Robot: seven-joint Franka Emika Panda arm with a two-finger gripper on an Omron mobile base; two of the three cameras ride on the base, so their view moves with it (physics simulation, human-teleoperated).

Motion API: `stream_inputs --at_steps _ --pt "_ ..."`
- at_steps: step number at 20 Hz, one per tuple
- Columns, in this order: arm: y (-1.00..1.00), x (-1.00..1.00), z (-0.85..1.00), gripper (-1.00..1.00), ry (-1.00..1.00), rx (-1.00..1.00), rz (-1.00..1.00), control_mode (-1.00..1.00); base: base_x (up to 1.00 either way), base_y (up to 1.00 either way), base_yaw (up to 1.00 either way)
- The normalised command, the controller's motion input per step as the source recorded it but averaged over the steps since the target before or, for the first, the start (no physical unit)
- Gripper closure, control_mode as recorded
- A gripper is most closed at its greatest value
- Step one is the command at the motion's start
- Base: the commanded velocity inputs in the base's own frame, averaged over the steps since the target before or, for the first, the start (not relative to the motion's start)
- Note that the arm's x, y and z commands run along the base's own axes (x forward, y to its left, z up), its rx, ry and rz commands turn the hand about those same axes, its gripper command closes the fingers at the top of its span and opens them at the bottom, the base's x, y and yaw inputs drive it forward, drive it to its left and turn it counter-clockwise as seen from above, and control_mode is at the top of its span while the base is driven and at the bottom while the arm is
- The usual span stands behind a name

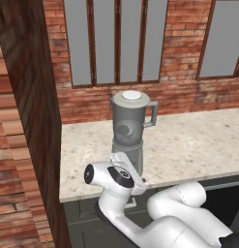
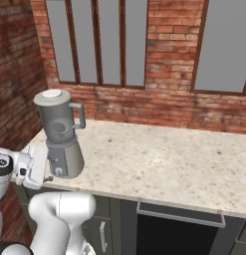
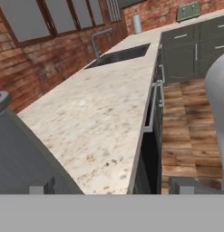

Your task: Open the blender lid, put the kiwi in the blender, close the lid, and start the blender.

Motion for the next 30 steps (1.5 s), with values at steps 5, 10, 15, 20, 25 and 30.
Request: stream_inputs --at_steps 5,10,15,20,25,30 --pt "0.0 0.2 -0.2 -1.0 -0.02 0.0 0.0 -1.0 0.0 0.0 0.0" --pt "0.0 0.19 -0.17 -1.0 -0.01 0.0 0.0 -1.0 0.0 0.0 0.0" --pt "0.06 0.24 -0.1 -1.0 -0.03 0.0 0.0 -1.0 0.0 0.0 0.0" --pt "0.02 0.31 -0.17 -1.0 -0.03 0.0 0.0 -1.0 0.0 0.0 0.0" --pt "0.0 0.35 -0.26 -1.0 -0.05 0.0 0.01 -1.0 0.0 0.0 0.0" --pt "0.01 0.38 -0.28 -1.0 -0.1 0.0 0.04 -1.0 0.0 0.0 0.0"
